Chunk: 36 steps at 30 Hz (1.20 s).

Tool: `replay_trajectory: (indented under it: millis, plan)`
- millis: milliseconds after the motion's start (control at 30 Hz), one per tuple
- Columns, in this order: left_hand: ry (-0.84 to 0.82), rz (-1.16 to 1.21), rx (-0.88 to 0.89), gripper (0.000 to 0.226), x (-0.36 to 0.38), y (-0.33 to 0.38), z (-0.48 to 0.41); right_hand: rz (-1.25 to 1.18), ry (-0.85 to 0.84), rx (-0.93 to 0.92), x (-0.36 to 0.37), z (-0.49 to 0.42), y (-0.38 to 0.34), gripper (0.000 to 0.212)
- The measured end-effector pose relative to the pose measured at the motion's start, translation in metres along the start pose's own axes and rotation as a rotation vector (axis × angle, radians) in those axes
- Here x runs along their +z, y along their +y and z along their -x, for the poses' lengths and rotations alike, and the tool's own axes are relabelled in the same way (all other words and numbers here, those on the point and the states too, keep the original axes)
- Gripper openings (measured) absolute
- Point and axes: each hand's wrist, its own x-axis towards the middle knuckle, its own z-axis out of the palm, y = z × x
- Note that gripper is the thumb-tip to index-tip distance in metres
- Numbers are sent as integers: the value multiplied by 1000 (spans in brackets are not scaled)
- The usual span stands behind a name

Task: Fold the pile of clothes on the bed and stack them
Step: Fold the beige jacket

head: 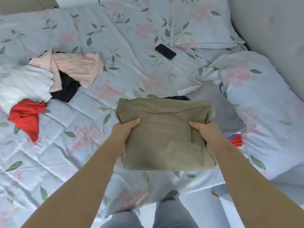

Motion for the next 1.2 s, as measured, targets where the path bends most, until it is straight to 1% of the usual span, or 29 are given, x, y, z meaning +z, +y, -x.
replay_trajectory:
  millis: [67, 167, 233, 267, 300, 333, 400, 433, 467, 500, 533, 600, 667, 733, 967, 1100, 1200]
  plan:
    - [33, 24, 4, 33, 19, 8, -11, 3, -41, -3, -5, -25, -20, 25]
    - [99, 45, -4, 32, 42, 17, -28, 41, -66, -9, -7, -61, -42, 32]
    - [164, 20, 11, 38, 52, 18, -41, 90, -69, -11, -6, -84, -47, 33]
    - [219, -34, 28, 44, 55, 16, -49, 133, -57, -4, -5, -94, -46, 36]
    - [287, -153, 48, 50, 57, 12, -58, 197, -38, 10, -4, -104, -44, 43]
    - [355, -342, 57, 57, 59, 5, -65, 318, -9, 24, -4, -113, -39, 52]
    - [457, -773, 71, 74, 64, -10, -73, 766, 94, 44, -5, -126, -27, 76]
    - [477, -939, 131, 80, 67, -18, -74, 968, 141, -2, -4, -127, -22, 82]
    - [462, -1067, 231, 81, 71, -26, -76, 1068, 148, -83, -1, -126, -16, 85]
    - [405, -1168, 330, 80, 76, -36, -79, 1091, 109, -166, 3, -126, -8, 84]
    - [320, -1258, 386, 78, 81, -45, -83, 1099, 35, -225, 8, -125, 2, 84]
    - [175, -1423, 363, 75, 88, -65, -88, 1151, -121, -228, 17, -120, 25, 85]
    - [135, -1545, 302, 76, 87, -82, -94, 1254, -201, -175, 22, -115, 51, 92]
    - [126, -1613, 303, 79, 82, -95, -101, 1337, -226, -168, 22, -114, 71, 99]
    - [141, -1656, 383, 81, 75, -110, -113, 1409, -202, -242, 22, -128, 88, 101]
    - [82, -1646, 435, 79, 65, -98, -105, 1441, -173, -212, 30, -120, 77, 99]
    - [62, -1614, 450, 75, 49, -79, -91, 1456, -160, -271, 44, -102, 60, 93]
